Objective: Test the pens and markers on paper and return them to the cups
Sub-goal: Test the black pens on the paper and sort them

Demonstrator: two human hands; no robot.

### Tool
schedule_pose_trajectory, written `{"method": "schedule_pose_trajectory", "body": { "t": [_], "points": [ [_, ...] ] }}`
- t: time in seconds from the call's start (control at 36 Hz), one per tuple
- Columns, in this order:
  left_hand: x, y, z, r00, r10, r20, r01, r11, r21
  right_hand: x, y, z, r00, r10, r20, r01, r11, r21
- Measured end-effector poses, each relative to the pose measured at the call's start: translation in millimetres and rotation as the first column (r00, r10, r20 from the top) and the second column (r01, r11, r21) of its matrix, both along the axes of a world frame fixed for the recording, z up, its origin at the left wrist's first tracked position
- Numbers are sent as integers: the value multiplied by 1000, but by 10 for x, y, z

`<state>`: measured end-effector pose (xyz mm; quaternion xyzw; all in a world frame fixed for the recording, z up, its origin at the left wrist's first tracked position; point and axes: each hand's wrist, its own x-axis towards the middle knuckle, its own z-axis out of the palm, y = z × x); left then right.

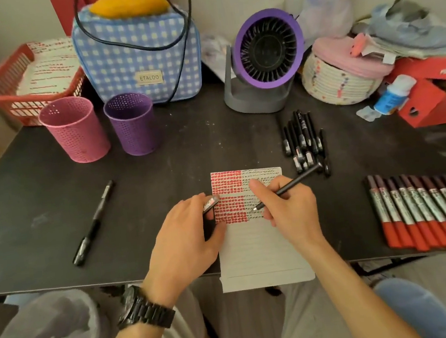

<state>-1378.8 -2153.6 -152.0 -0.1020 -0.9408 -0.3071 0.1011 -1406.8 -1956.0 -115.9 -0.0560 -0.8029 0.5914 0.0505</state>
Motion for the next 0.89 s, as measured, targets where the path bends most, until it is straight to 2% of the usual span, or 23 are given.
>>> {"method": "schedule_pose_trajectory", "body": {
  "t": [0.19,0.5,0.89],
  "points": [
    [-46,6,-20,999,34,-7,-34,999,16,-27,3,-202,991,-53,-119,66,992,105],
    [-36,7,-3,998,44,38,-47,997,62,-40,-8,-240,992,-35,-117,53,986,155],
    [-34,28,32,997,61,51,-64,996,65,-48,-12,-288,991,-24,-131,43,989,145]
  ]
}}
